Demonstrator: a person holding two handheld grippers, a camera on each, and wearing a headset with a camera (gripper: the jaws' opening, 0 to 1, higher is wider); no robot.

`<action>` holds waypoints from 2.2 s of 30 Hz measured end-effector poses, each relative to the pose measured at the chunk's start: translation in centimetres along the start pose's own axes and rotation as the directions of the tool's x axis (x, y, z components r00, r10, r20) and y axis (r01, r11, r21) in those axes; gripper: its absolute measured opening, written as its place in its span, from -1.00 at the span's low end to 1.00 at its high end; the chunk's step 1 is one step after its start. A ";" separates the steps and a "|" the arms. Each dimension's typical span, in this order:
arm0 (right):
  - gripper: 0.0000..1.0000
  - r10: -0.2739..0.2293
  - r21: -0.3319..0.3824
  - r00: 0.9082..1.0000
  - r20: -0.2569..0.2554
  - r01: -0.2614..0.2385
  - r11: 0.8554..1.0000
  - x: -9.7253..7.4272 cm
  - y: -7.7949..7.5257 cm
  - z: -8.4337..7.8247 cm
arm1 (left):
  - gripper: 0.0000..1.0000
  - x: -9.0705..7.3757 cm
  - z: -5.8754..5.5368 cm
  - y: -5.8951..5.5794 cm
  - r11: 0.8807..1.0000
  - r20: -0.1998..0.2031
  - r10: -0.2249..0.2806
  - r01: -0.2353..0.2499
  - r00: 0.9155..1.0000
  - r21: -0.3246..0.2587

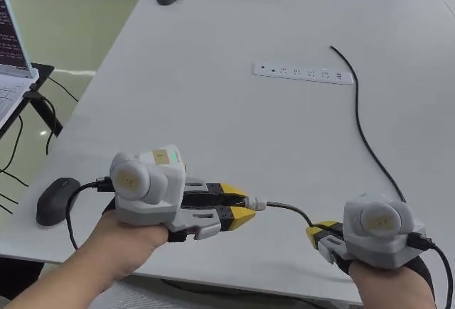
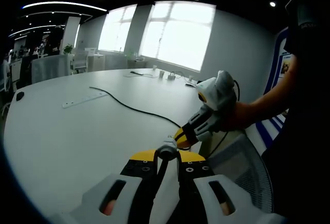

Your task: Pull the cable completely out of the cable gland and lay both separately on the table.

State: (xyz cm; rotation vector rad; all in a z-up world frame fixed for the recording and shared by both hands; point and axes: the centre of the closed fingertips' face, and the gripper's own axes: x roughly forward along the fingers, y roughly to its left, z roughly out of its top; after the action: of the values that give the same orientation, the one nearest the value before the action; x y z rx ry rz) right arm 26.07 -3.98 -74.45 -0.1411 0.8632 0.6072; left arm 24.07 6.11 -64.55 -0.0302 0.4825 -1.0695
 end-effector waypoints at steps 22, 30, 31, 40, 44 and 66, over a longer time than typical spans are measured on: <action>-0.94 0.016 -0.098 0.997 0.079 -0.009 0.995 -1.5 0.7 1.1 | -0.71 -0.9 0.1 1.3 0.999 0.005 0.029 -0.029 1.000 -0.021; -0.61 0.086 -0.210 0.988 0.129 -0.058 0.976 -3.7 2.9 3.5 | -0.71 -1.0 -0.1 1.3 0.999 -0.002 0.031 -0.031 1.000 -0.016; -0.60 0.094 -0.247 0.986 0.135 -0.059 0.967 -4.0 3.4 4.0 | -0.71 -1.0 -0.1 1.3 0.999 -0.002 0.031 -0.031 1.000 -0.014; -0.67 0.133 -0.540 0.980 0.146 -0.034 0.841 -3.6 8.2 8.5 | -0.71 -0.8 -0.2 1.2 1.000 -0.009 0.022 -0.022 1.000 -0.003; -0.73 0.137 -0.564 0.983 0.125 -0.043 0.825 -2.8 8.8 8.4 | -0.71 -0.8 -0.1 1.1 1.000 -0.010 0.018 -0.018 1.000 -0.001; -0.98 0.160 -0.620 0.979 0.123 -0.051 0.783 -2.7 9.4 8.2 | -0.71 -0.5 -0.1 0.7 1.000 -0.015 0.006 -0.006 1.000 0.001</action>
State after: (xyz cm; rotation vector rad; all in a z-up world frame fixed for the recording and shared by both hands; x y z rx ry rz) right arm 24.99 5.49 -65.87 -0.6321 0.4791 0.9837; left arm 24.45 6.89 -64.64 -0.0194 0.4956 -1.0649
